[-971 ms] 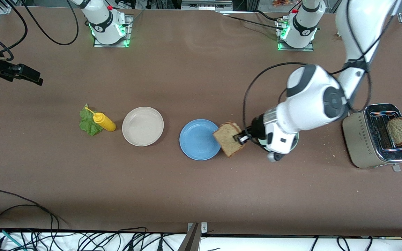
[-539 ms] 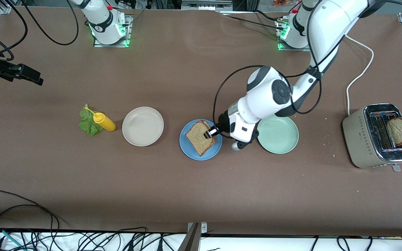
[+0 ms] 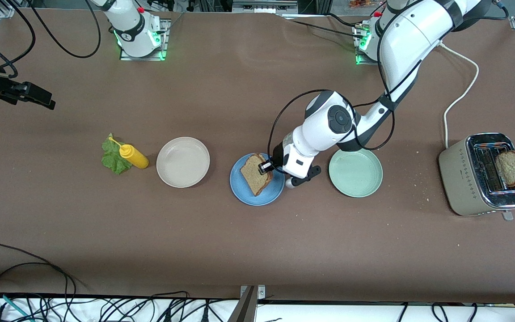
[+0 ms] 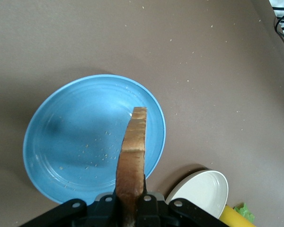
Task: Make sandwich in blue plate with both arms
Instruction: 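Lower the bread slice flat onto the blue plate with the left gripper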
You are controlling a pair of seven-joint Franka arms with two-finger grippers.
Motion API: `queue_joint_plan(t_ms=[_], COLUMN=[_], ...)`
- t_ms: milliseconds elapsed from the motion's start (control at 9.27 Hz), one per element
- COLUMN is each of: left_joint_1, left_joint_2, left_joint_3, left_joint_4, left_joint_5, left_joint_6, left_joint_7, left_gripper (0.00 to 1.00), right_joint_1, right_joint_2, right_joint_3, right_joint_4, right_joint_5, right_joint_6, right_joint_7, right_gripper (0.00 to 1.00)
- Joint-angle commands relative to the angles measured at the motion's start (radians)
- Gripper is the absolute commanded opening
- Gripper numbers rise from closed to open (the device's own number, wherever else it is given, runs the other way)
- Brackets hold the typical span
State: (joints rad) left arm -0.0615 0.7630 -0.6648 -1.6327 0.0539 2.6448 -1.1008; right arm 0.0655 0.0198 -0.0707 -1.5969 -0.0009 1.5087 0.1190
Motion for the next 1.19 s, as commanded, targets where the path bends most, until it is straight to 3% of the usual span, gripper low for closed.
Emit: queue_joint_plan(t_ms=[0, 1079], left_joint_1=[-0.104, -0.13], left_joint_2=[0.016, 0.041], left_joint_3=[0.097, 0.117], left_joint_4=[0.014, 0.036], left_joint_5=[0.03, 0.014], left_joint_6=[0.049, 0.069], left_joint_7=[-0.014, -0.036], left_gripper=[0.0, 0.0], right_joint_1=[-0.004, -0.004], right_joint_2=[-0.012, -0.012], right_joint_3=[0.003, 0.003], right_joint_4=[-0.009, -0.009], right_joint_5=[0.018, 0.016], right_joint_6=[-0.004, -0.004], right_joint_7=[0.001, -0.001], right_gripper=[1.0, 1.0])
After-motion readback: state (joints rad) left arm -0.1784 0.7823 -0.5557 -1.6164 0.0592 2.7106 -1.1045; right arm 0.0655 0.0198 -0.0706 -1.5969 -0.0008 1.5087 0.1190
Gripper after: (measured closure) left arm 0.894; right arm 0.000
